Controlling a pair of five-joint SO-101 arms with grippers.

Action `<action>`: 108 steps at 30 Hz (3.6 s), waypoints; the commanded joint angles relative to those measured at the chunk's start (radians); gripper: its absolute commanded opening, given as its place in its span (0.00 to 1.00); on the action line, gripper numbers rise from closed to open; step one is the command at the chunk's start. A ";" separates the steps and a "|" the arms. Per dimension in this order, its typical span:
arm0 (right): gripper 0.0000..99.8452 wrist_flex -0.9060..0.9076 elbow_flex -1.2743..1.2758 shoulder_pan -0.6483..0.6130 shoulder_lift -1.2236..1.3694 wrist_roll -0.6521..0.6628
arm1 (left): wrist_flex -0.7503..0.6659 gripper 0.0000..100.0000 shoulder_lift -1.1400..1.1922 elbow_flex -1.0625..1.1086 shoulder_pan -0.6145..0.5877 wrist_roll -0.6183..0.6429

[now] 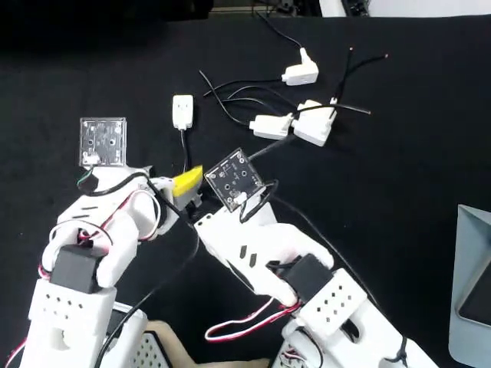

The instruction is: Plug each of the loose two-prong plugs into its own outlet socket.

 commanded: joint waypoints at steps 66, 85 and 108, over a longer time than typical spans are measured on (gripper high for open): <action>0.01 -0.311 0.074 0.422 -0.016 -0.141 | 0.634 0.03 1.625 -1.613 -0.016 -0.483; 0.01 -0.310 0.076 0.422 -0.016 -0.141 | 0.203 0.18 0.980 -0.489 0.002 -0.477; 0.01 -0.310 0.076 0.420 -0.016 -0.141 | -0.152 0.23 0.732 -0.030 -0.053 -0.555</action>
